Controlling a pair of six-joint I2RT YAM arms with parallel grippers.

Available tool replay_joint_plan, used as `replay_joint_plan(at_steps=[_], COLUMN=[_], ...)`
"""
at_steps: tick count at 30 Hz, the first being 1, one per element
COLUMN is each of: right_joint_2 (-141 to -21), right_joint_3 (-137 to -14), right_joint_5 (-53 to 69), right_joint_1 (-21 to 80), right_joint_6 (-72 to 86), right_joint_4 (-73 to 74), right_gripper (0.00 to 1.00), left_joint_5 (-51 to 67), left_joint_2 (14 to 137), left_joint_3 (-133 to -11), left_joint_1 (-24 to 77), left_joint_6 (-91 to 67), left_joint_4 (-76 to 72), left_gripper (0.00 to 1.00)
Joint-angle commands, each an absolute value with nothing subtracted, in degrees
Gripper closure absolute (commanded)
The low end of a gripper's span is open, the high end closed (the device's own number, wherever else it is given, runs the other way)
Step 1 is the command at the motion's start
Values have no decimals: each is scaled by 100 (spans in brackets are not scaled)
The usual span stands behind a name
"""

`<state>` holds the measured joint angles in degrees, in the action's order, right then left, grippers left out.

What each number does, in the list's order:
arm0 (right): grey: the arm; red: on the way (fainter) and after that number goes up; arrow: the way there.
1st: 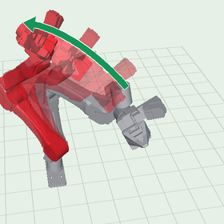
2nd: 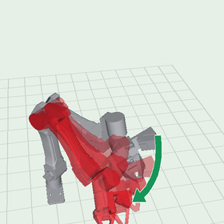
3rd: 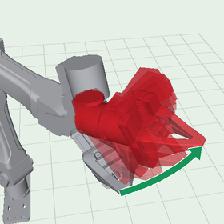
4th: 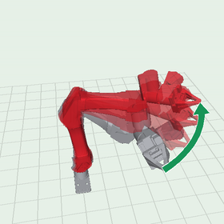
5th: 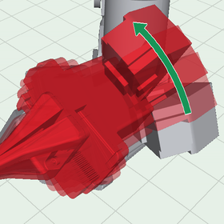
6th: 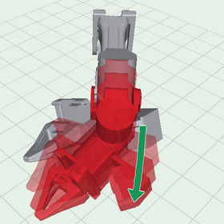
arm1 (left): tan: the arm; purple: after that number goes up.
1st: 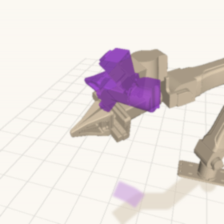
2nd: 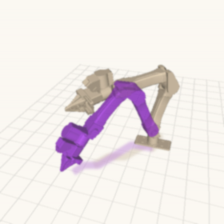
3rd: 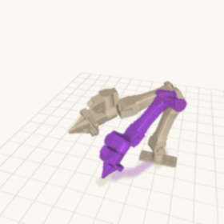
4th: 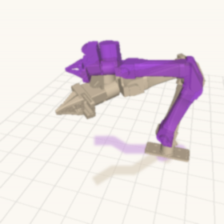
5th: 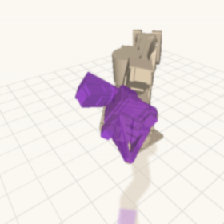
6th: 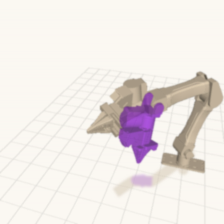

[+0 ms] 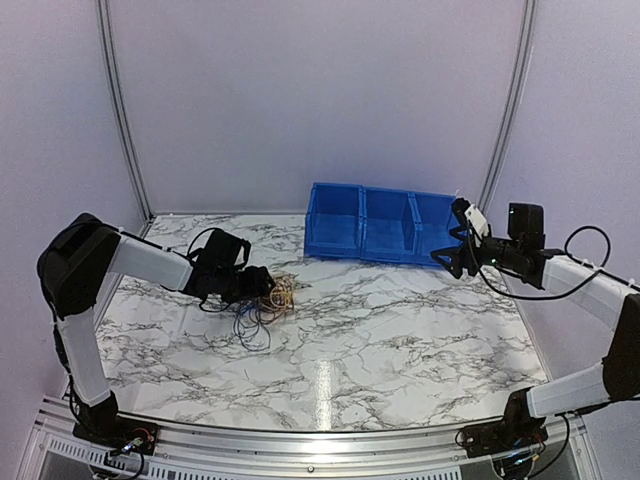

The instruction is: Untangle the cables

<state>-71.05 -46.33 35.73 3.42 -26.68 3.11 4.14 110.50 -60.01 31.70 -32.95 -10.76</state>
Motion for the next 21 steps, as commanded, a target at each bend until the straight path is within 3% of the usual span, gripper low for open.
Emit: replay_joint_plan(at_steps=[1,6,11,16,21], right_joint_2=[-7154,-7321,-7899,-8665,-9439], right_joint_3=[-4527,-4710,-5433,-5878,-6473], right_joint_5=[3981,4530,4169,3697,3447], right_joint_1=[395,583,1921,3108,4265], right_joint_6=[-2728,-2948,-3987,-4152,-4034], right_joint_4=[317,691,2084,2280,2472], right_gripper=[12,22,38,52,49], left_joint_5=[605,571,-48,-967,-1020], left_joint_2=[10428,10048,8969,7942,7439], left_joint_3=[-5353,-4910,-4442,-4047,-3693], left_joint_1=[3913,4436,4445,4447,4441], left_joint_6=[-3395,-3423,-2982,-2380,-2417], left_joint_4=[-1618,-2125,-2110,-1845,-1723], left_gripper=[20,21,15,14,15])
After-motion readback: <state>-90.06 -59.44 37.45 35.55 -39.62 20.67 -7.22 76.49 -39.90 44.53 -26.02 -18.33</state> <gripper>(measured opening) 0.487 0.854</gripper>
